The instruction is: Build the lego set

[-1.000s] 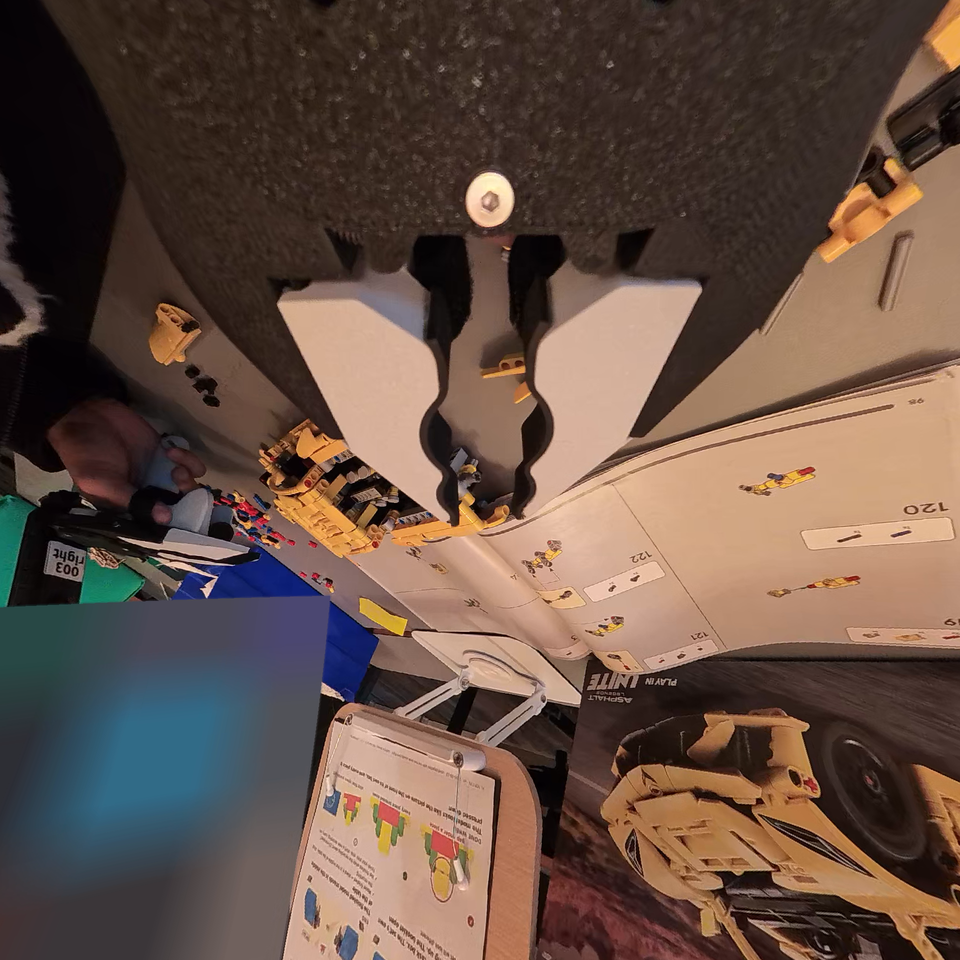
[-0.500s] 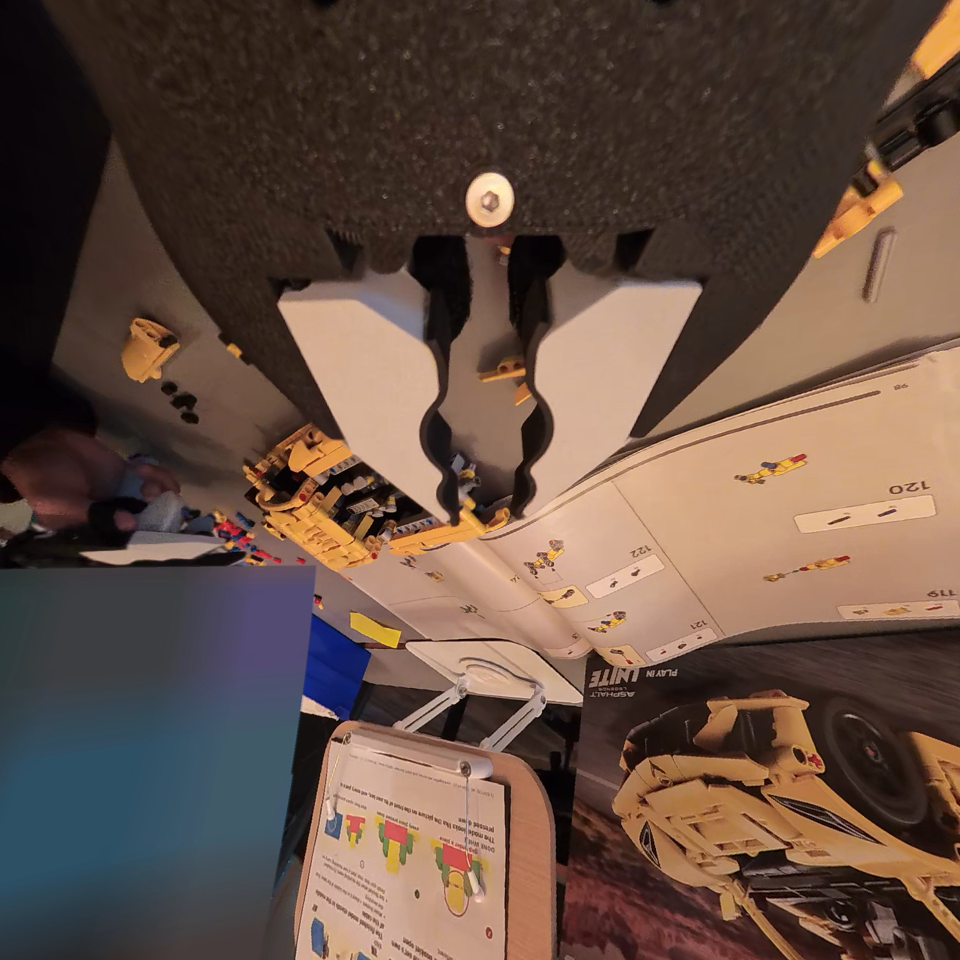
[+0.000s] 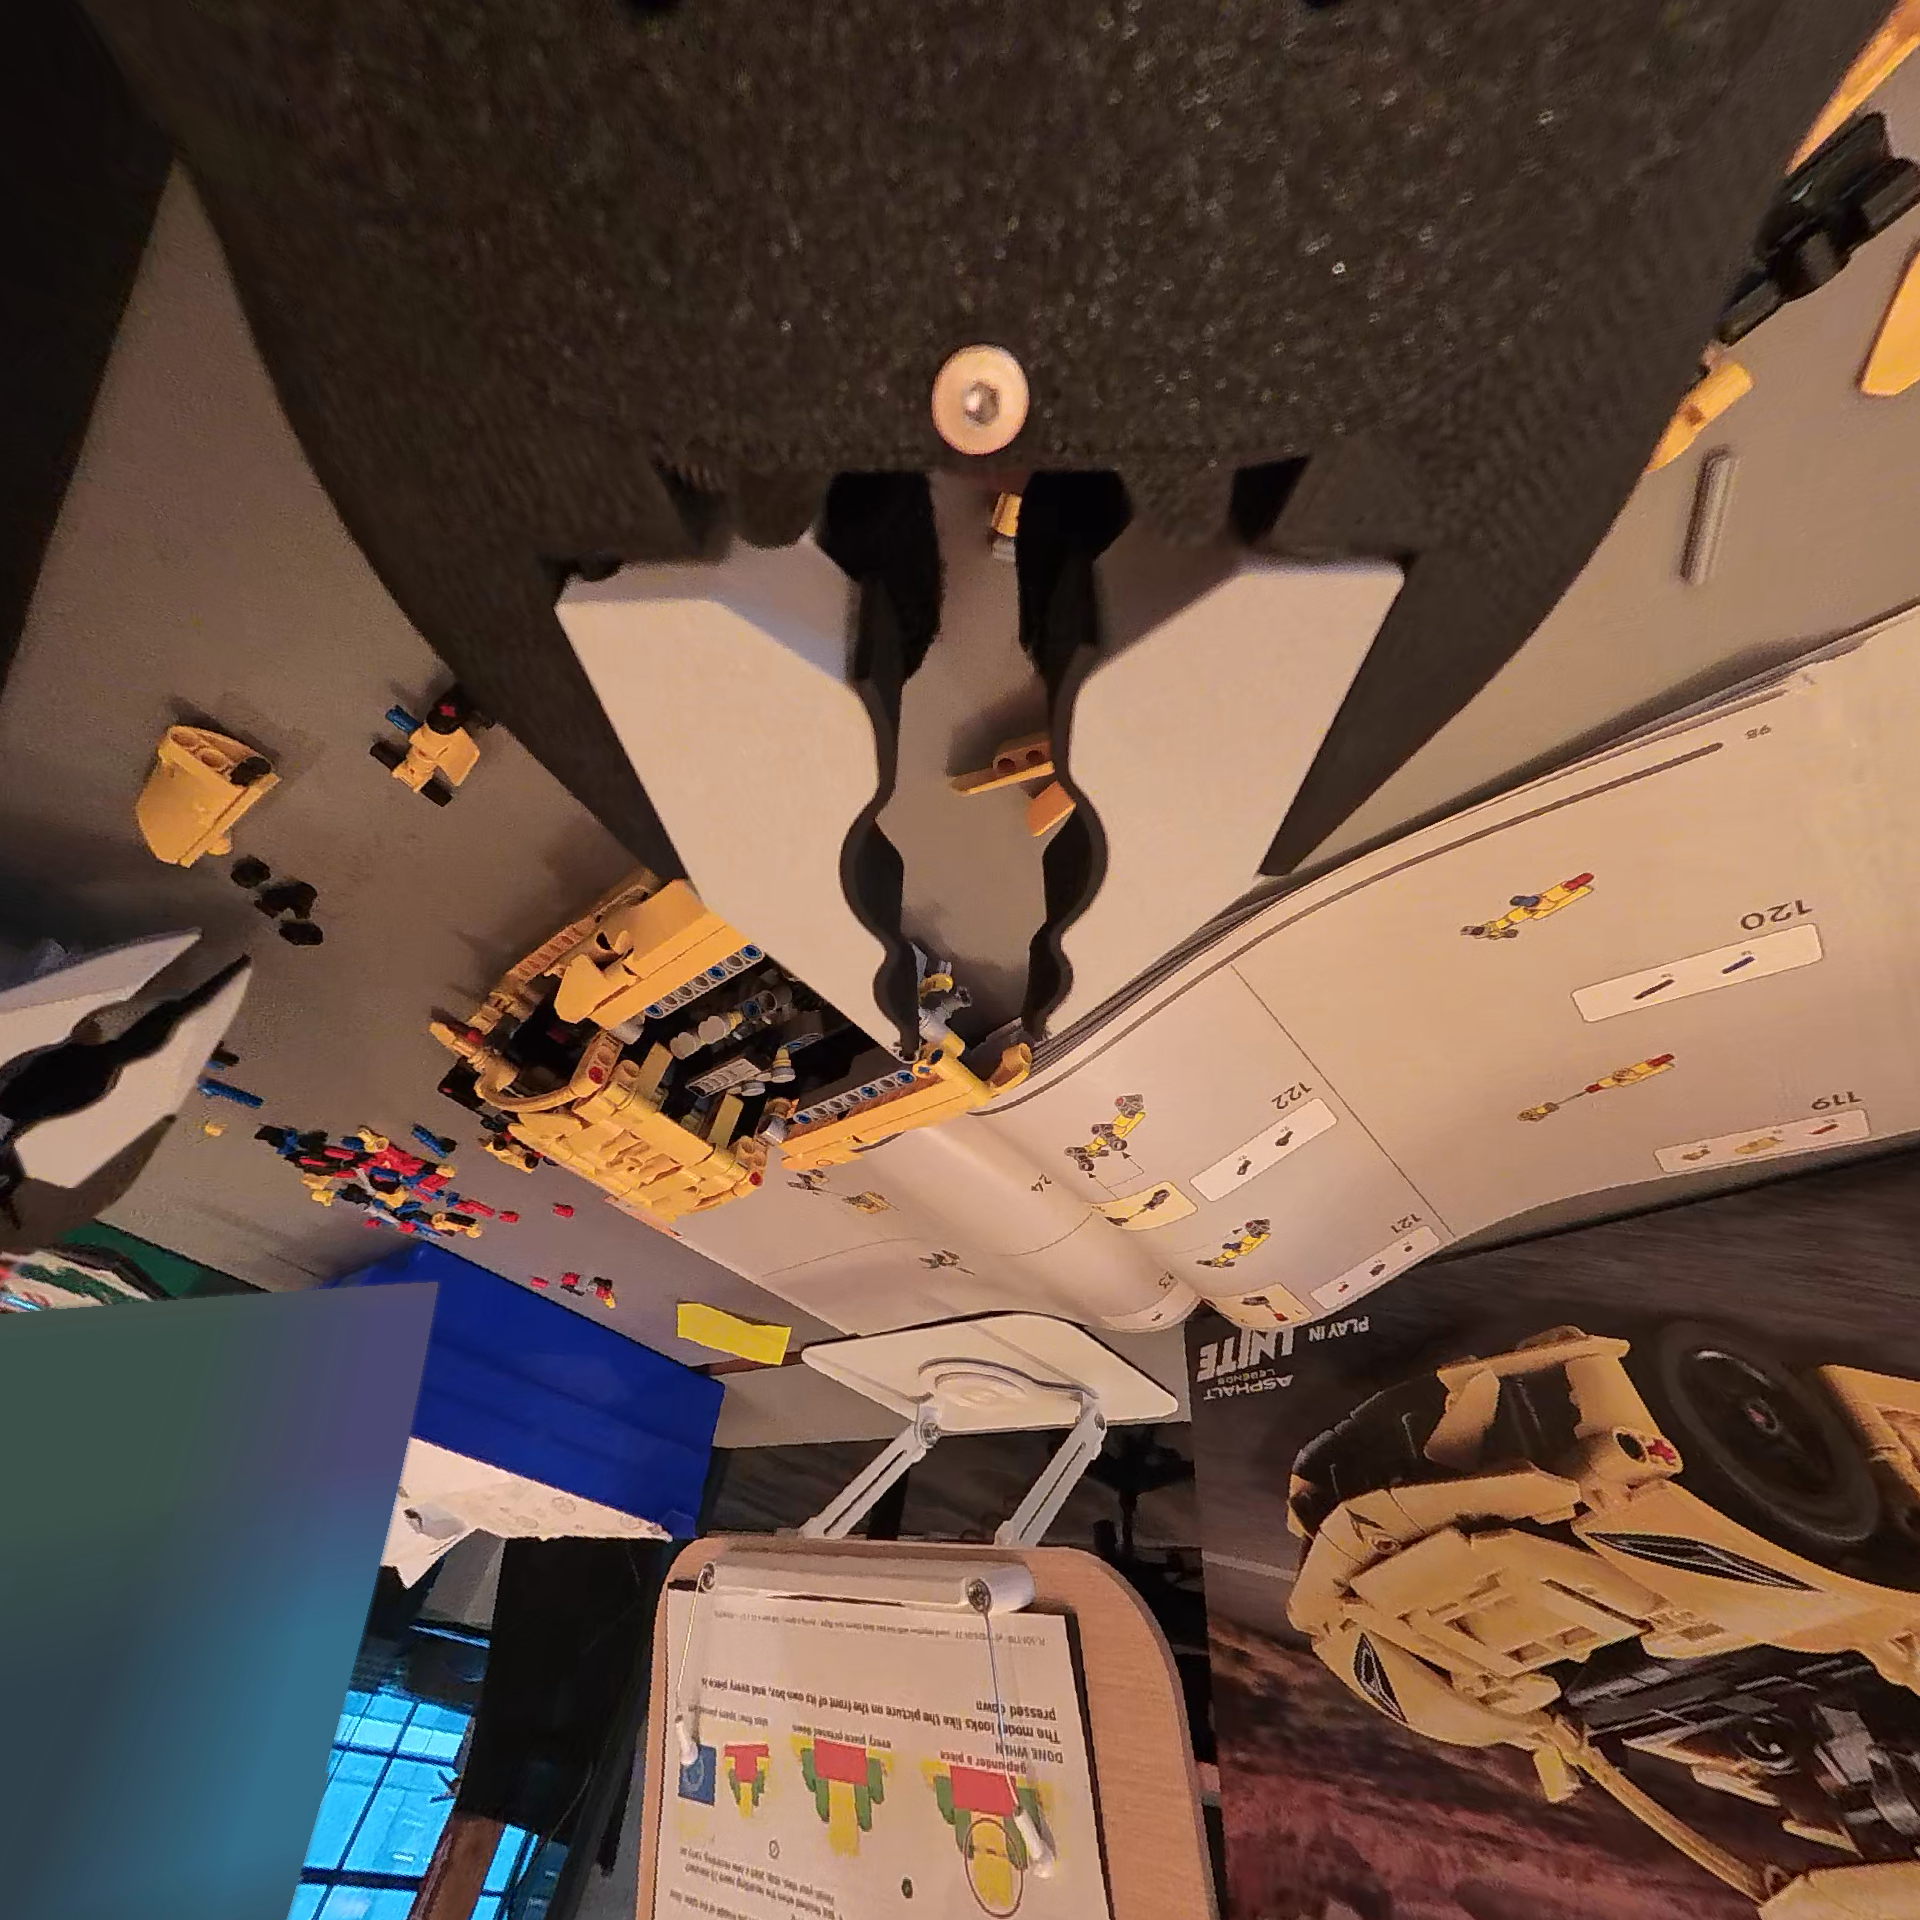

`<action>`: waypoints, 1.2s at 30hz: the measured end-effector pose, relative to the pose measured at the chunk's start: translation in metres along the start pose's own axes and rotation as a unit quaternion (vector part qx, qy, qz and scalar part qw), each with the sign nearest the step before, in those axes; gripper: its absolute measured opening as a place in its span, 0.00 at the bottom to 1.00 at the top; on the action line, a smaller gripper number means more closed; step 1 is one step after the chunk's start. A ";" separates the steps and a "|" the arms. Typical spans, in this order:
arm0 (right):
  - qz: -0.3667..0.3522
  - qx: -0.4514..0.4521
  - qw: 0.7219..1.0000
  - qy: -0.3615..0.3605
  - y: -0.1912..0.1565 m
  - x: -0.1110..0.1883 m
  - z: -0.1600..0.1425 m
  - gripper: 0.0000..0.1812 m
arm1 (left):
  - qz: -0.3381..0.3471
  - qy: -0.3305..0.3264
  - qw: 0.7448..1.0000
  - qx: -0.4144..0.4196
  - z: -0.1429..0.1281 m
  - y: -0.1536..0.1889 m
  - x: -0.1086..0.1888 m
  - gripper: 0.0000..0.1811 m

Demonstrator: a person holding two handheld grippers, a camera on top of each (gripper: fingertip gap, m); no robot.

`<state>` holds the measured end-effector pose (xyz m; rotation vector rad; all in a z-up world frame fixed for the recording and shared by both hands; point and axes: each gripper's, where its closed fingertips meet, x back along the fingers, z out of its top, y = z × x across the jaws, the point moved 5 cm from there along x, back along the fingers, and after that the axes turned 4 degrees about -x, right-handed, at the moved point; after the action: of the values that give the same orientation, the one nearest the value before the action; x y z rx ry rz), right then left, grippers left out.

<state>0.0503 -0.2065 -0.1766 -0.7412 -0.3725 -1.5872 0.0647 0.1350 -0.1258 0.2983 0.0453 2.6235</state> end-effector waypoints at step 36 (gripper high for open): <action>-0.025 0.019 0.992 0.121 -0.010 -0.032 0.082 0.04 | -0.184 -0.014 0.981 0.064 0.003 0.068 -0.006 0.11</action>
<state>0.0611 -0.1290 -0.1351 -0.5054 -0.2439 -1.6914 0.0384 0.0725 -0.1183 0.3355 0.2384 2.2522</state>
